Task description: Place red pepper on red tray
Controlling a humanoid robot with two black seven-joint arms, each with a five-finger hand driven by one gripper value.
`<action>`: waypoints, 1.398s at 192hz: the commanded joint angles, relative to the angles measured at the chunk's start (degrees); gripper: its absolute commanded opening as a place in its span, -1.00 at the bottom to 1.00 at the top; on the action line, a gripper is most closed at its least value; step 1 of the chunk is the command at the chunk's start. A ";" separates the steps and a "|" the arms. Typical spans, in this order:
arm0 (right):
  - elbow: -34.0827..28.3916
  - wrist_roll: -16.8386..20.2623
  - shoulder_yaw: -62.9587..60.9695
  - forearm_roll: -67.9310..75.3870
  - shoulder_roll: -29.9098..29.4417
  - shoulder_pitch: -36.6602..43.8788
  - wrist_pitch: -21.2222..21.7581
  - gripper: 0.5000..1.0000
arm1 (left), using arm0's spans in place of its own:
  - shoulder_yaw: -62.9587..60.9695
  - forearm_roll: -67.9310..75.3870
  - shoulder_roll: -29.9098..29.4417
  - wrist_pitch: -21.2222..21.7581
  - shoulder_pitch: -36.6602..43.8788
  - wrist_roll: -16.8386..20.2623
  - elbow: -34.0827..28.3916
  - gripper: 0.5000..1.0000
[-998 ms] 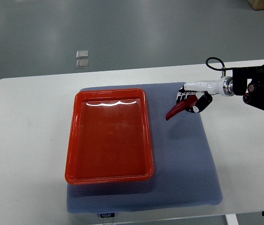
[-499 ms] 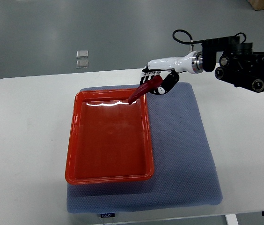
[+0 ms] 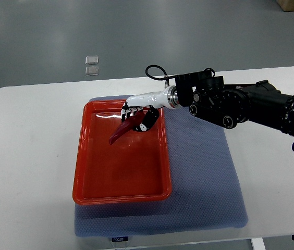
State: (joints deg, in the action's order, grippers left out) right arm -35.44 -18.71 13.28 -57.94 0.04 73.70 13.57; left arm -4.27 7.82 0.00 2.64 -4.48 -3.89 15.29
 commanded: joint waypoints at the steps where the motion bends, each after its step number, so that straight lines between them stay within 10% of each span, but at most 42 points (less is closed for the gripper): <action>1: 1.25 0.08 0.08 -0.16 -0.04 -2.06 -0.30 -1.00 | -0.04 0.00 0.00 0.00 0.00 -0.15 0.09 1.00; 51: 2.13 0.08 -0.18 0.20 -0.04 -4.79 -0.74 -0.79 | -0.12 0.00 0.00 0.00 0.00 -0.24 0.00 1.00; 116: 2.04 -0.01 -1.15 1.51 -0.04 -5.23 -0.74 0.42 | -0.12 0.00 0.00 0.00 0.00 -0.24 0.00 1.00; 212: 1.87 -0.36 -22.42 16.02 0.14 -4.44 -0.03 0.53 | 0.14 0.00 0.00 0.00 0.00 -0.24 -0.26 1.00; 269: 1.87 -0.71 -53.80 41.33 4.71 -22.63 0.23 0.58 | -0.04 0.00 0.00 0.00 0.00 -0.24 0.00 1.00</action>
State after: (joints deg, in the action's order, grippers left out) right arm -33.56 -19.28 -30.26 -24.81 4.17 57.25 13.66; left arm -4.23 7.82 0.00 2.63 -4.48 -4.14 15.19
